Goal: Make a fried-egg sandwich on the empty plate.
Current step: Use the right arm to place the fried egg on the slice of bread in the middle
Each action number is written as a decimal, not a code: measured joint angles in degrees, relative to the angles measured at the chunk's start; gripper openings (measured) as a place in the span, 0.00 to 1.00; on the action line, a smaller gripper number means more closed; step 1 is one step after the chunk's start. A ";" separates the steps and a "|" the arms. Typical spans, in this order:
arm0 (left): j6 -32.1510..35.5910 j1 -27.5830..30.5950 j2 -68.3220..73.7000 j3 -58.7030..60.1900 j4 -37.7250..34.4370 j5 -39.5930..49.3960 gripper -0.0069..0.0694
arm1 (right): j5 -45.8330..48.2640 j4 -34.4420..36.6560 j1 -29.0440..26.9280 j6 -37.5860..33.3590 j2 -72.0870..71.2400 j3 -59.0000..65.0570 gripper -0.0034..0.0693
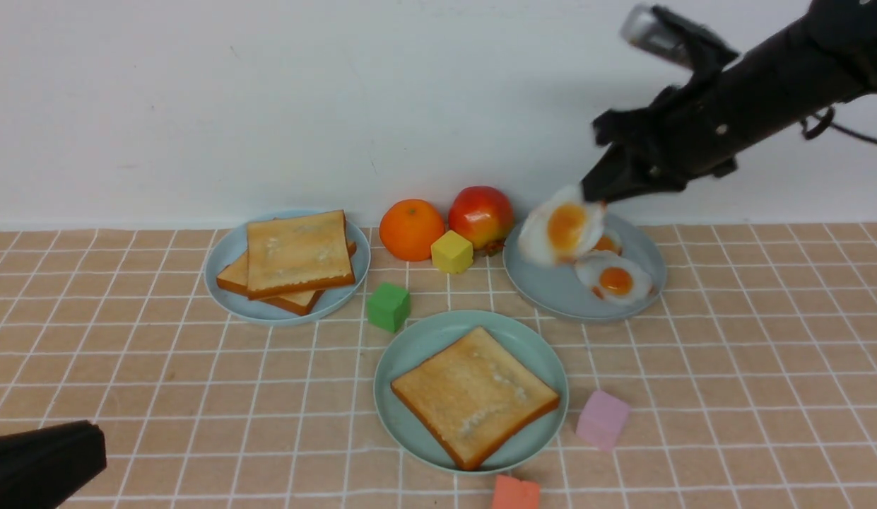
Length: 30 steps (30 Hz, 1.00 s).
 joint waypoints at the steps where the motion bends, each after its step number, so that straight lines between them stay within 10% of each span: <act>1: 0.00 0.00 0.00 0.00 0.43 0.00 0.09 | -0.13 0.18 1.42 -0.41 -0.49 1.82 0.15; 23: 0.00 0.00 0.00 0.00 1.77 4.76 0.11 | -10.51 9.23 7.83 -5.92 9.08 12.29 0.15; 30: -1.36 0.00 0.16 0.11 0.34 4.84 0.12 | -12.73 2.89 6.96 -2.78 9.02 12.29 0.43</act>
